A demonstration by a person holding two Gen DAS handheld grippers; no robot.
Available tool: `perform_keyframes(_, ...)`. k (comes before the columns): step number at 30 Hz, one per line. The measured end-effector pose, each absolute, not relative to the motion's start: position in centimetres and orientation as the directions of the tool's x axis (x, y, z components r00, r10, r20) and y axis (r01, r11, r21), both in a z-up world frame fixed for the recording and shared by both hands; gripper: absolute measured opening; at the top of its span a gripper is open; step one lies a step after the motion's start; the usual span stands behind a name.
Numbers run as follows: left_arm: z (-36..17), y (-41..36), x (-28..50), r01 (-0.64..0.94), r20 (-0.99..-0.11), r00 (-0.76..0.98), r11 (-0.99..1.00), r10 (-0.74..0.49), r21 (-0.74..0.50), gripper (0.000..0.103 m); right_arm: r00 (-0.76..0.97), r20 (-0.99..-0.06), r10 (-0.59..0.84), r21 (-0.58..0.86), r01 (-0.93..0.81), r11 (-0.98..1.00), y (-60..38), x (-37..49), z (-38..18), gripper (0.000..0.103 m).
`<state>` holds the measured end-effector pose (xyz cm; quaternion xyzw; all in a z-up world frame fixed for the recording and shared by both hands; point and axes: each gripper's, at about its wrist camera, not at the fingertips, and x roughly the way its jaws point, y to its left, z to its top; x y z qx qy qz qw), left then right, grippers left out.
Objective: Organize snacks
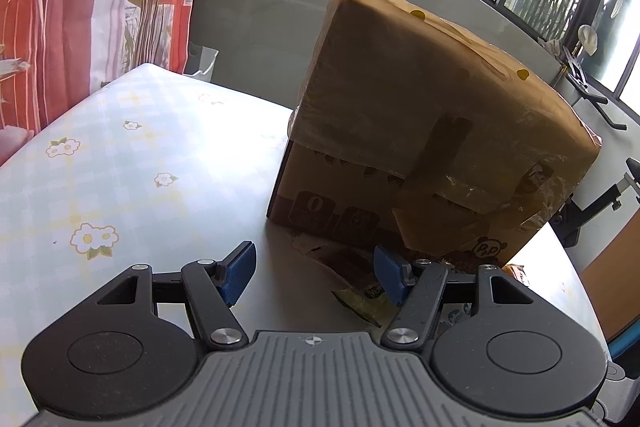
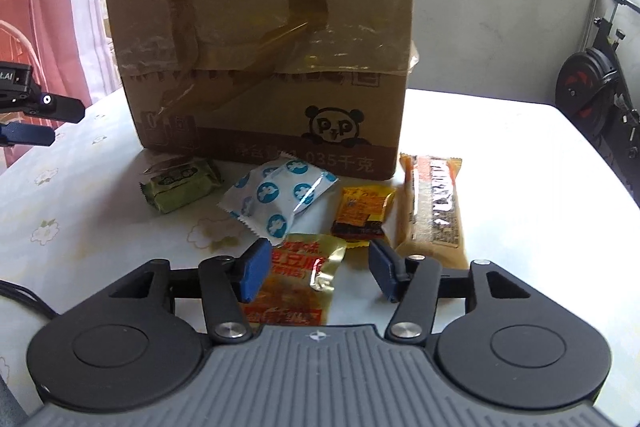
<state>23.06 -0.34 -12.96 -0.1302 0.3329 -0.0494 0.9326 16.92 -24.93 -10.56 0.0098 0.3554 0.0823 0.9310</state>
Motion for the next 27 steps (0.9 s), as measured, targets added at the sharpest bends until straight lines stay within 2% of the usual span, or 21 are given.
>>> perform_keyframes(5,-13.1,-0.1,23.0,0.003,-0.609,0.772,0.960,-0.180,-0.280,0.067,0.667,-0.730,0.146,0.040,-0.172,0.984,-22.9,17.8,-11.7,0.062)
perform_keyframes(14,-13.5,0.3,22.9,-0.010,-0.616,0.766,0.956,-0.181,-0.293,0.067,0.699,-0.697,0.160,0.038,-0.186,0.982,-23.4,17.2,-12.2,0.065)
perform_keyframes(22,-13.4,0.6,22.8,-0.014,-0.612,0.770,0.955,-0.180,-0.298,0.067,0.700,-0.689,0.188,0.072,-0.192,0.979,-23.9,16.6,-11.9,0.050)
perform_keyframes(27,-13.4,0.6,22.7,-0.014,-0.612,0.770,0.954,-0.180,-0.299,0.067,0.707,-0.675,0.211,0.144,-0.154,0.978,-24.9,16.0,-11.6,0.049)
